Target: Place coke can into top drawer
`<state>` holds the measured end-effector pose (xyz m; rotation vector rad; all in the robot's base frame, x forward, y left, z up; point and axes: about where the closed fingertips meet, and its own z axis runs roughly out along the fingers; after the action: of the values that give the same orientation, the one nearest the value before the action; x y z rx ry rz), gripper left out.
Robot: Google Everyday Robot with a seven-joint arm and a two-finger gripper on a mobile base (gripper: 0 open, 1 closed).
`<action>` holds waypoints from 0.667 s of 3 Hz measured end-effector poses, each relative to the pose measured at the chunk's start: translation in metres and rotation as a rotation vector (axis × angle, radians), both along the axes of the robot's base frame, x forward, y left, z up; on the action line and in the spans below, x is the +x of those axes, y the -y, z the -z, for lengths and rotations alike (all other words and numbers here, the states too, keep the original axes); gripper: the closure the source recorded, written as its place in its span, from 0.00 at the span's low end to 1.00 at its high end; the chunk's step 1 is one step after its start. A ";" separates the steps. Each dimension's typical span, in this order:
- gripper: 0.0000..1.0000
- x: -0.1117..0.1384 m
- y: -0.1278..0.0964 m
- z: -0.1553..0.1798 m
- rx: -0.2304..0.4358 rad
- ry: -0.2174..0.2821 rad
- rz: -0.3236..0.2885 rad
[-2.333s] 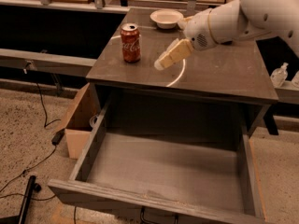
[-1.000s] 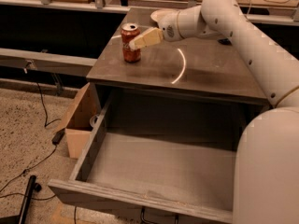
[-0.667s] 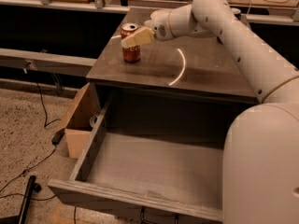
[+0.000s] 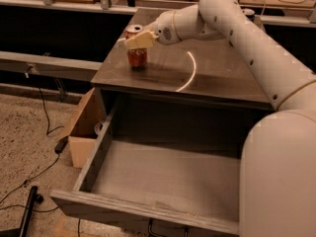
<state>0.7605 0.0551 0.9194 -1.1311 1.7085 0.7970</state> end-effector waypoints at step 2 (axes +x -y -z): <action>1.00 -0.126 0.076 -0.053 0.005 0.045 -0.119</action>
Offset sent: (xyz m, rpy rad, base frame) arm -0.1966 -0.1167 0.0548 -0.0260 -0.0245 0.1731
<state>0.6345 -0.0208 0.9723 -1.2475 1.6126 0.8425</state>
